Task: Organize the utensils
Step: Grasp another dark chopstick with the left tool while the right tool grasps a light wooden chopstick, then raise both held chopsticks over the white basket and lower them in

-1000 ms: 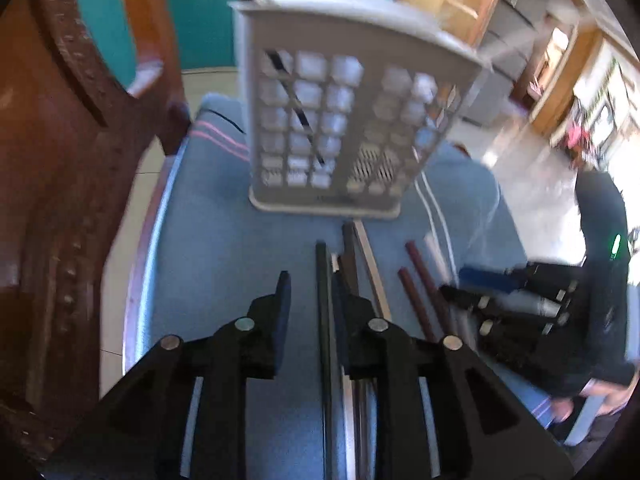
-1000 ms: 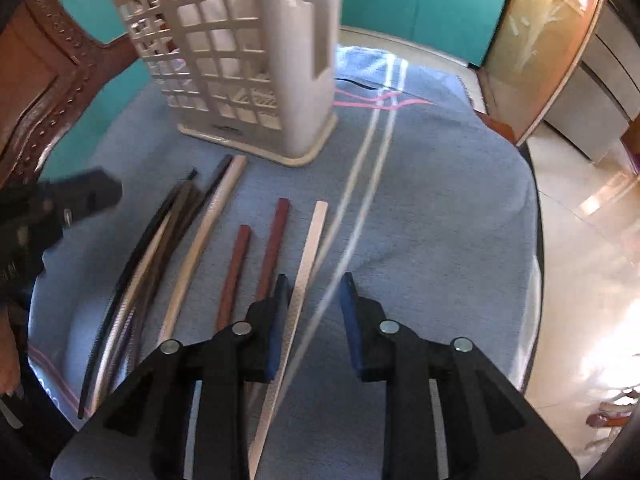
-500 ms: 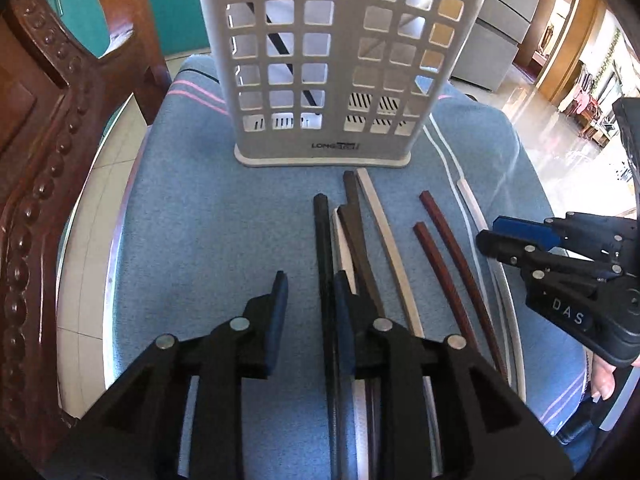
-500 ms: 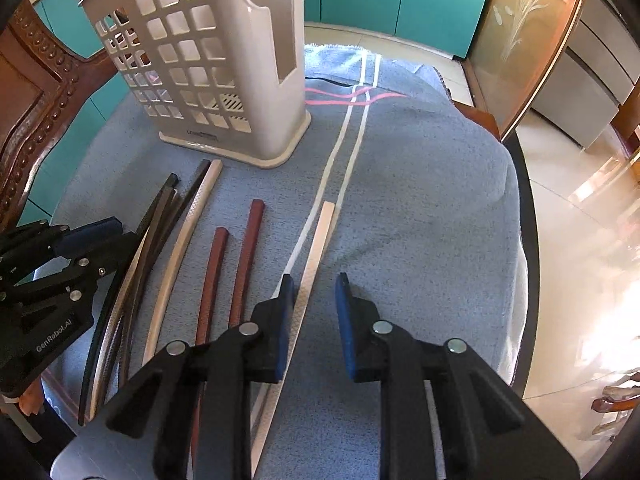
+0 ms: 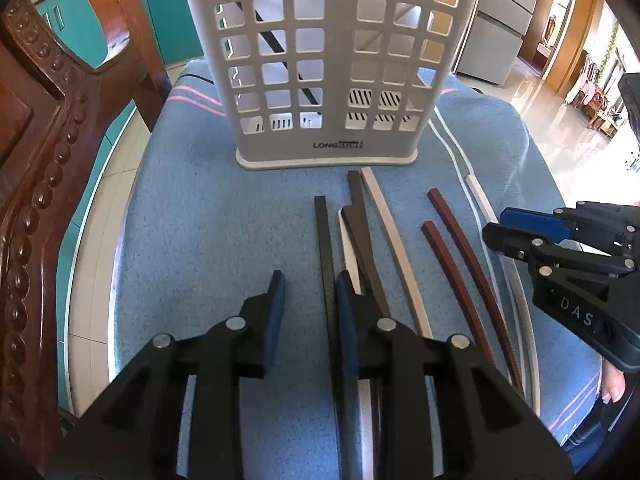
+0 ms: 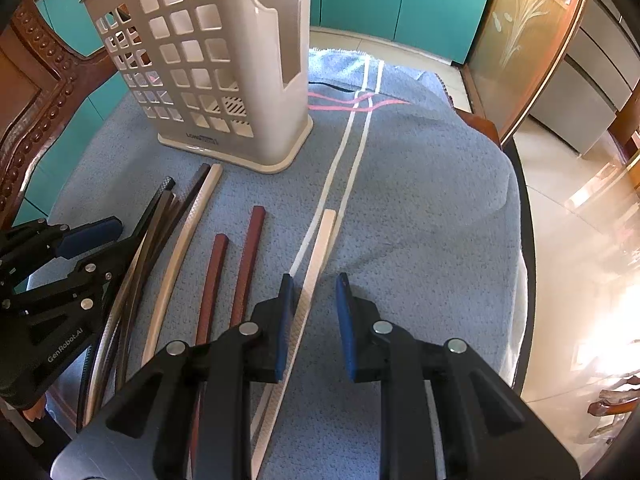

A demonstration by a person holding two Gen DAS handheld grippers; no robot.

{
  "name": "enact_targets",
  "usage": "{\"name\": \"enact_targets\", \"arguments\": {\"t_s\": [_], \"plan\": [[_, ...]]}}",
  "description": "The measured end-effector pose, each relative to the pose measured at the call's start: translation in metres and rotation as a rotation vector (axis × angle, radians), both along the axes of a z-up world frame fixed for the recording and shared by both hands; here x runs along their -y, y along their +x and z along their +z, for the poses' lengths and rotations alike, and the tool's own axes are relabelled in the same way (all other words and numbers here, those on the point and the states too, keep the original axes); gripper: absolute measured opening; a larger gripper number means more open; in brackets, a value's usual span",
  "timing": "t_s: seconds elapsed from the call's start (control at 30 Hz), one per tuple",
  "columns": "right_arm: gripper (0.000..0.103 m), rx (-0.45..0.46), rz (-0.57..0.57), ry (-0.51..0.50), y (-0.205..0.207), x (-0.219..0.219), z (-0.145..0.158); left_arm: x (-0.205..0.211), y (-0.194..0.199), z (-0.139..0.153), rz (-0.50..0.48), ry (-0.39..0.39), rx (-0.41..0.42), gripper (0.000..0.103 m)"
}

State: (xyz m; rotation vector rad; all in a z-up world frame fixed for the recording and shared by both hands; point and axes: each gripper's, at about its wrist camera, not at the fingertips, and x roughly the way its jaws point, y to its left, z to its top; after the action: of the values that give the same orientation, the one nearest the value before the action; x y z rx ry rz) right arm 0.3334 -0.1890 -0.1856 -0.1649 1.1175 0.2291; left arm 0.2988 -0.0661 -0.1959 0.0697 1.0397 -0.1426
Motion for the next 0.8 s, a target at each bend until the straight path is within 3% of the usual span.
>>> {"name": "enact_targets", "arguments": {"t_s": [0.13, 0.23, 0.8], "plan": [[0.020, 0.011, 0.015, -0.005, -0.002, -0.002, 0.000, -0.001, -0.001, 0.002, -0.001, 0.004, 0.004, 0.029], [0.011, 0.011, 0.036, 0.001, -0.003, -0.006, 0.000, 0.000, -0.001, 0.002, -0.002, 0.005, 0.006, 0.029], [0.014, 0.009, 0.039, -0.020, -0.004, -0.009, 0.001, 0.000, -0.001, 0.000, -0.003, 0.015, 0.014, 0.031]]}}
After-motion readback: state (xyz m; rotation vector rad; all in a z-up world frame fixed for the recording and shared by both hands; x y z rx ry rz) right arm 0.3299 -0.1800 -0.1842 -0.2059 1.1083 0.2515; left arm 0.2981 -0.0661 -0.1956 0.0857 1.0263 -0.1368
